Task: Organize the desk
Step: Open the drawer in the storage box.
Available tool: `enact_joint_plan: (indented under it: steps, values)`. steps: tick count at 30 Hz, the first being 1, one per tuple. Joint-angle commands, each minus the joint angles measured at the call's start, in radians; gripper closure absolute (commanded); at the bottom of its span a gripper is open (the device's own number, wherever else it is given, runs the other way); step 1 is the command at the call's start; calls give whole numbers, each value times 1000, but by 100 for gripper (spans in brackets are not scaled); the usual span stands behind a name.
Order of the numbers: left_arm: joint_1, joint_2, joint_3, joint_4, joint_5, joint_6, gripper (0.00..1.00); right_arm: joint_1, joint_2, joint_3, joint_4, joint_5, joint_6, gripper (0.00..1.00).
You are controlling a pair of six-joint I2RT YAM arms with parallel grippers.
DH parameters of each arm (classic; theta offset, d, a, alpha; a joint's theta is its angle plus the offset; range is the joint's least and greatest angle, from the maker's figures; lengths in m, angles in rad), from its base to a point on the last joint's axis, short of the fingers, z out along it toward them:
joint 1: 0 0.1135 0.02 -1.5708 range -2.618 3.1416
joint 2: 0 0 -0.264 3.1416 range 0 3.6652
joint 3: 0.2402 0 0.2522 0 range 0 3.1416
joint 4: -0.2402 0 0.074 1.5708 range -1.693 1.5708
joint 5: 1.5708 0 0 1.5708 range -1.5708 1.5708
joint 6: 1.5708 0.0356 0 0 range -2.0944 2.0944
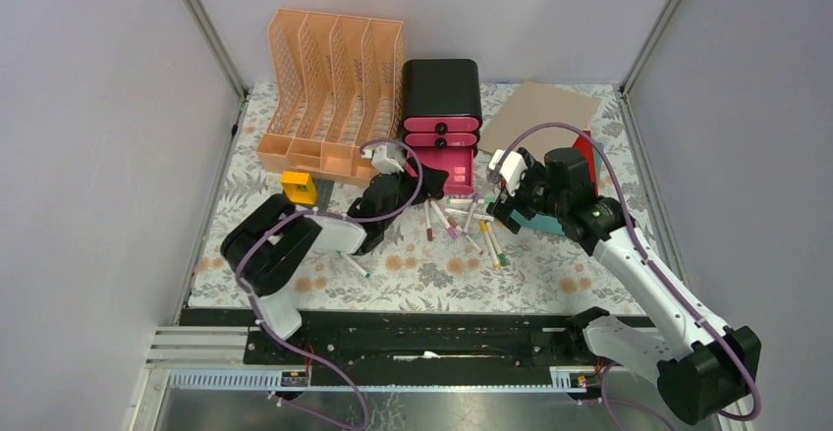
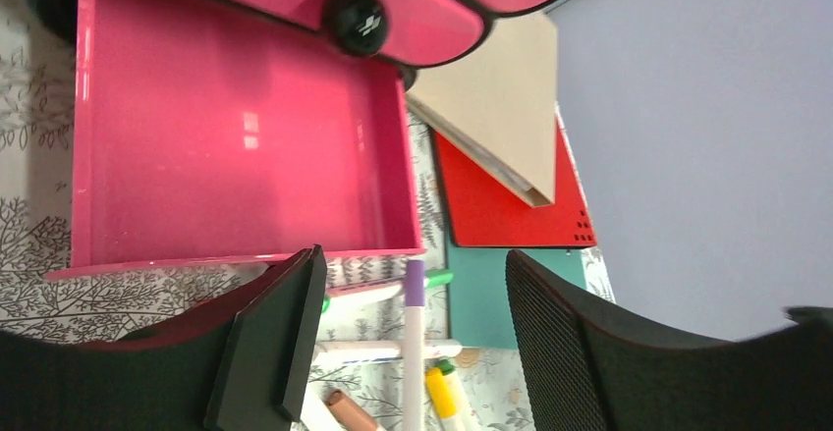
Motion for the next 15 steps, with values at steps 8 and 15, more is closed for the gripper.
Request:
enact_joint_plan:
  steps: [8,15]
  values:
    - [-20,-380,-158,-124,-37,251,2,-5,12,-2,12,-34,-20,0]
    - [-20,-679,-282,-286,-164,385,1,-6,20,-3,10,-38,-23,0]
